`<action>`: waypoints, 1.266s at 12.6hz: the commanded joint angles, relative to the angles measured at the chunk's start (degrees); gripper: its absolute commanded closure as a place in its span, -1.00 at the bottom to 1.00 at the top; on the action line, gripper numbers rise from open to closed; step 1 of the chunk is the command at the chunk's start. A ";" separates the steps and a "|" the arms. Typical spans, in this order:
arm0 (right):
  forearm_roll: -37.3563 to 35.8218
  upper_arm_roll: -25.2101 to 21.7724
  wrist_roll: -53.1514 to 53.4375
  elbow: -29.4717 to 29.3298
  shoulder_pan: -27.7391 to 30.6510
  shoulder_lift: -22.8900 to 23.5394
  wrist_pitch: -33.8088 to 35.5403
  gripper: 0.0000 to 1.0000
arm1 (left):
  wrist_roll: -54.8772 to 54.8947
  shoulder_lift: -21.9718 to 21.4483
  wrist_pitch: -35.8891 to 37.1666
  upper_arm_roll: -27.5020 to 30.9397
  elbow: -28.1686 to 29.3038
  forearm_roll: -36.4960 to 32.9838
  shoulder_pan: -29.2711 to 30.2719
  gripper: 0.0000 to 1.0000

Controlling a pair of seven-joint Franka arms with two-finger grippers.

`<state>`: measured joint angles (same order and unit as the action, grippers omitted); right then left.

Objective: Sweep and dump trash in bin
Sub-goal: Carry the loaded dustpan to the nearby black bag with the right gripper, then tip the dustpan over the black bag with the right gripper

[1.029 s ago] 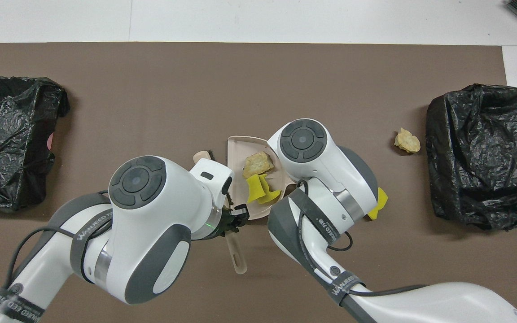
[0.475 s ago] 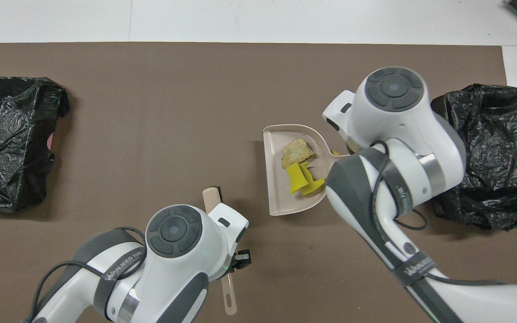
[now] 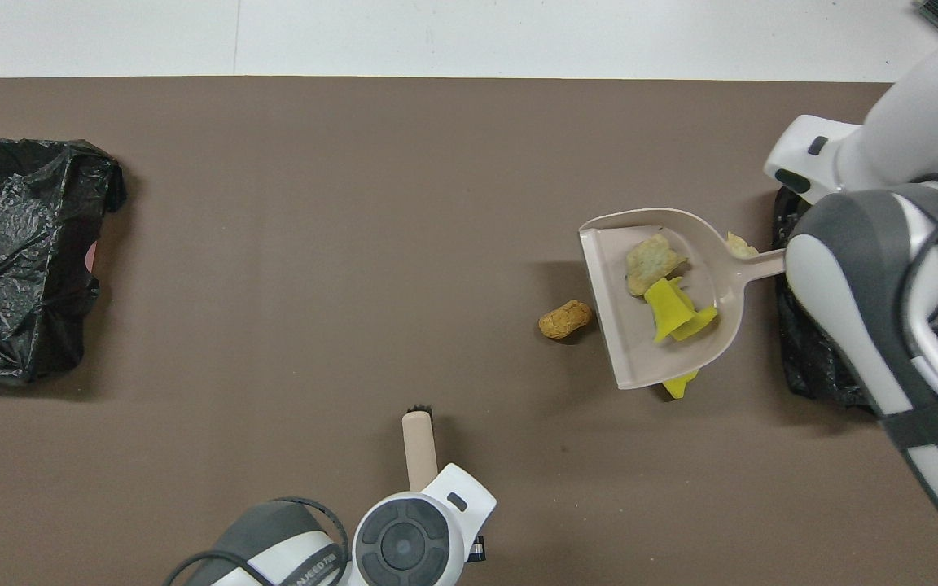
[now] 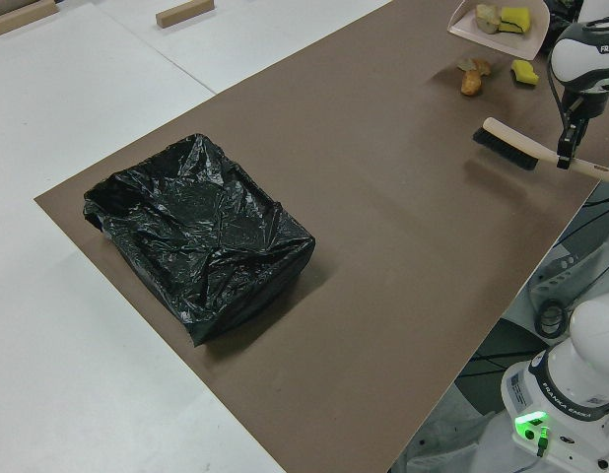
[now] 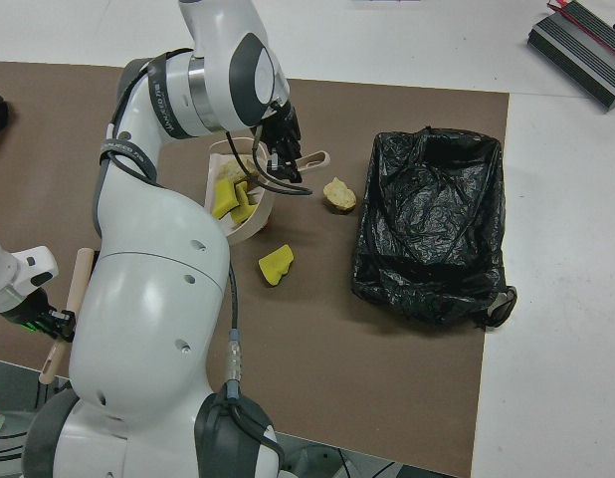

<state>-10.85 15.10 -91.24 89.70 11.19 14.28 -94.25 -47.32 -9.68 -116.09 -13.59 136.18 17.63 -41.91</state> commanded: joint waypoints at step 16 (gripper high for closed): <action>-32.46 -0.69 -2.92 -4.80 20.21 -0.21 -11.66 1.00 | -0.15 8.10 4.09 1.02 -4.51 2.23 -2.83 1.00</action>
<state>-38.50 14.41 -99.84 83.99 33.59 14.56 -105.32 -50.13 -1.59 -116.95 -12.63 134.11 18.94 -46.35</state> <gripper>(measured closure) 0.670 0.740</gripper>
